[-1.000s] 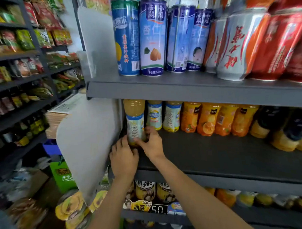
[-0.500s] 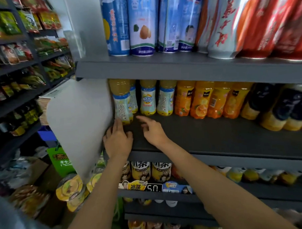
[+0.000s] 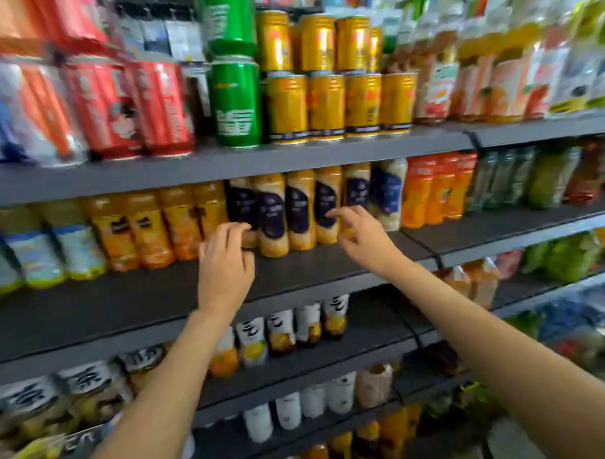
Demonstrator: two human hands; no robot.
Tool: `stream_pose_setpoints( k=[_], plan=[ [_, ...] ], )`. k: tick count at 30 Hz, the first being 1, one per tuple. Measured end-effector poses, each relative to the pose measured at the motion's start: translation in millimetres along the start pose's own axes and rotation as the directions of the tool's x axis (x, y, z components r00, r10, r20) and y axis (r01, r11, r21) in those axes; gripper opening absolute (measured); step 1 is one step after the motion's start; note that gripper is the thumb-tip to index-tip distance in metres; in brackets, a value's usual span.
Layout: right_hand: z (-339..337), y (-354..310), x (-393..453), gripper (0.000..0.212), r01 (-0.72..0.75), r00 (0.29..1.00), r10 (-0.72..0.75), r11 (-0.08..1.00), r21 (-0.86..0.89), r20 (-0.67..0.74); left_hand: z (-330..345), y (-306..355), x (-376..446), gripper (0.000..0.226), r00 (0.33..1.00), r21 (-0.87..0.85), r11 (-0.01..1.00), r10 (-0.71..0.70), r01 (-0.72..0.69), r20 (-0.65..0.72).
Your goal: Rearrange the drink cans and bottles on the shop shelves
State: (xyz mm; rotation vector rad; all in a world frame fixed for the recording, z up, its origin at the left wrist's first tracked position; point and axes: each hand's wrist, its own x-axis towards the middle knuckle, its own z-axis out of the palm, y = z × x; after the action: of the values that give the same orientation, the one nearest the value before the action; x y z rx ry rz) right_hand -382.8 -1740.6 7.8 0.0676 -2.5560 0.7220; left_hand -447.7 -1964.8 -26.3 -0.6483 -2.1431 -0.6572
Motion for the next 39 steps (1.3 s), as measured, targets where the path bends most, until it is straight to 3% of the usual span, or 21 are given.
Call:
stream_pose_setpoints(
  k=[4,8,14,21,25,30,36,39],
  plan=[
    [-128.8,111.2,-44.2,0.035,-0.074,0.99,0.063,0.994,-0.085,-0.129,67.3,159.8,34.1,0.039,0.971,-0.103,0.965,0.238,-0.239,-0.023],
    [-240.1,188.2,-58.0,0.034,-0.196,0.953,0.168,0.977,-0.089,-0.254,112.0,289.2,81.1,0.037,0.92,-0.161,0.907,0.39,-0.39,-0.03],
    [-322.5,286.3,-57.0,0.031,-0.229,0.908,0.186,0.971,-0.073,-0.375,176.9,407.2,142.5,0.026,0.935,-0.219,0.911,0.355,-0.349,-0.014],
    [-383.9,401.4,-7.5,0.035,-0.24,0.879,0.207,0.97,-0.024,-0.43,270.1,481.8,212.7,0.036,0.937,-0.223,0.91,0.339,-0.349,-0.083],
    [-418.1,445.6,40.9,0.042,-0.173,0.913,0.138,0.983,-0.057,-0.384,312.7,518.1,250.7,0.035,0.955,-0.214,0.93,0.292,-0.297,-0.056],
    [-435.7,481.6,102.2,0.04,-0.109,0.953,0.079,0.99,-0.089,-0.294,342.5,552.0,278.4,0.027,0.958,-0.102,0.959,0.247,-0.262,-0.144],
    [-438.9,517.9,119.8,0.032,0.138,0.965,-0.139,0.99,-0.02,-0.222,362.7,582.6,290.5,0.027,0.94,-0.027,0.98,0.181,-0.198,-0.289],
    [-464.1,545.1,113.0,0.036,0.214,0.942,-0.207,0.977,-0.004,-0.263,379.5,615.3,298.0,0.032,0.926,-0.028,0.982,0.167,-0.188,-0.34]
  ],
)
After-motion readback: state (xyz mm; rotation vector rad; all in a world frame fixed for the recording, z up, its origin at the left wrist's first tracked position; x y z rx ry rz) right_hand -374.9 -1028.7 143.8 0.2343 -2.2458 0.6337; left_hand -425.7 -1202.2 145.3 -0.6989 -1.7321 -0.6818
